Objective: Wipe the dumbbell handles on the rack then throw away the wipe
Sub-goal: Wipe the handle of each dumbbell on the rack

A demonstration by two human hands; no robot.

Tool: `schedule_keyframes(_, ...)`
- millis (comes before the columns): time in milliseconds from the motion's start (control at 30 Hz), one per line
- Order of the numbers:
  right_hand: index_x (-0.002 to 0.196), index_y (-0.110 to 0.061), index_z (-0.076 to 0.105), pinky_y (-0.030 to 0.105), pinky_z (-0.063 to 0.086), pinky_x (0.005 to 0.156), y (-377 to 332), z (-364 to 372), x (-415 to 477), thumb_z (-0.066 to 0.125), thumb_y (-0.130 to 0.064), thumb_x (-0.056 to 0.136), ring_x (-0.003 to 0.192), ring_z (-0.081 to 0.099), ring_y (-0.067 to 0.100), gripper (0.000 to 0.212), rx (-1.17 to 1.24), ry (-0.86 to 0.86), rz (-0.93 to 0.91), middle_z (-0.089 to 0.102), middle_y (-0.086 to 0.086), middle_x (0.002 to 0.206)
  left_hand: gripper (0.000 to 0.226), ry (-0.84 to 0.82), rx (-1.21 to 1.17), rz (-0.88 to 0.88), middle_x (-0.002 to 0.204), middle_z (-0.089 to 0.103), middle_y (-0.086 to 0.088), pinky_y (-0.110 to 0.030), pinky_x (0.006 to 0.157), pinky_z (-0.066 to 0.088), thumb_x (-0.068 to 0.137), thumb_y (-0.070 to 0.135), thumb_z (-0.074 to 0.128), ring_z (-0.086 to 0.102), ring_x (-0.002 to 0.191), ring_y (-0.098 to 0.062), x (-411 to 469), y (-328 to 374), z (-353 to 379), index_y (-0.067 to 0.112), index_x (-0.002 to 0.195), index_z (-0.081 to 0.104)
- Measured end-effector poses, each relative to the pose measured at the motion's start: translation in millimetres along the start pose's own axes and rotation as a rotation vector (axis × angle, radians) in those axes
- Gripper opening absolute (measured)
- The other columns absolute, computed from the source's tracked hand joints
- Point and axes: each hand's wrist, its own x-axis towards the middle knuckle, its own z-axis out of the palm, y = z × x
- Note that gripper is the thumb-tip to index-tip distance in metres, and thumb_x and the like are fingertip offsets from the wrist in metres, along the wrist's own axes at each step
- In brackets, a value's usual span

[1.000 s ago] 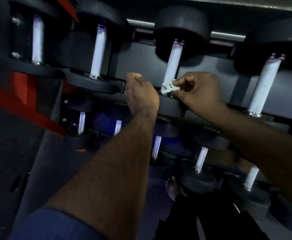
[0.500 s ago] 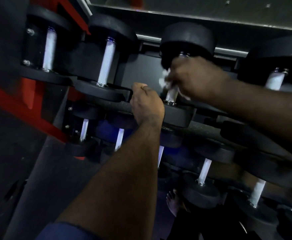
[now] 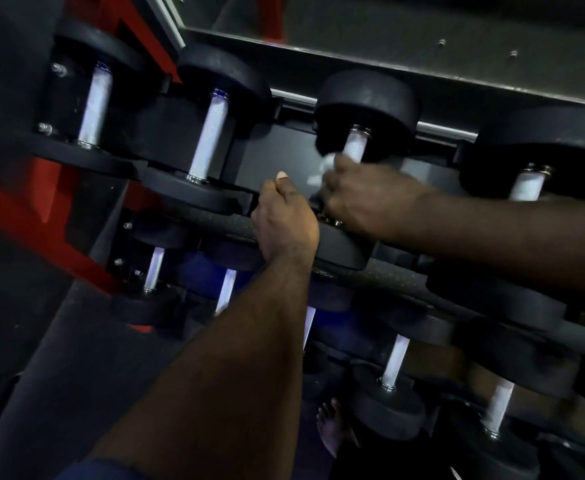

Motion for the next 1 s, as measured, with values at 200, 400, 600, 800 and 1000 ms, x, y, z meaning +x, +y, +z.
schedule_keyframes(200,0.107,-0.016,0.068,0.045,0.051,0.084,41,-1,-1,0.026,-0.026,0.097,0.100,0.052,0.033,0.045,0.155,0.162,0.236,0.063,0.010,0.109,0.044,-0.003,-0.027,0.001,0.092,0.070,-0.004,-0.031,0.075,0.043,0.111,0.045,0.034,0.064,0.086,-0.021,0,0,-1,0.013,0.104,0.064)
schedule_keyframes(400,0.123,-0.018,0.064,0.037,0.044,0.094,30,8,-10,0.016,-0.027,0.097,0.109,0.050,0.024,0.055,0.157,0.136,-0.013,0.063,0.004,0.121,0.041,-0.007,0.010,-0.005,0.093,0.070,-0.002,-0.024,0.061,0.035,0.111,0.043,0.036,0.063,0.084,-0.017,0,0,0,0.014,0.103,0.064)
schedule_keyframes(600,0.146,0.008,0.039,0.049,0.042,0.104,17,11,-24,0.011,-0.025,0.102,0.125,0.042,0.042,0.061,0.044,0.136,0.288,0.043,0.027,0.146,0.038,-0.007,0.022,0.021,0.092,0.072,-0.006,-0.032,0.078,0.048,0.109,0.039,0.039,0.066,0.087,-0.021,3,-2,1,0.013,0.102,0.065)
schedule_keyframes(800,0.145,0.015,0.034,0.049,0.035,0.111,18,11,-20,0.016,-0.018,0.102,0.135,0.034,0.046,0.057,-0.064,0.097,0.328,0.039,0.035,0.146,0.038,-0.002,0.019,0.017,0.093,0.073,-0.006,-0.032,0.080,0.044,0.108,0.038,0.039,0.065,0.095,-0.026,5,-4,2,0.013,0.102,0.066)
schedule_keyframes(1000,0.097,-0.013,0.070,0.042,0.046,0.076,23,-13,22,0.046,-0.022,0.101,0.111,0.051,0.036,0.026,0.085,-0.030,0.325,0.067,0.015,0.106,0.036,0.005,0.031,0.009,0.090,0.070,-0.005,-0.018,0.064,0.038,0.111,0.035,0.040,0.058,0.081,-0.016,-2,2,-2,0.011,0.100,0.065)
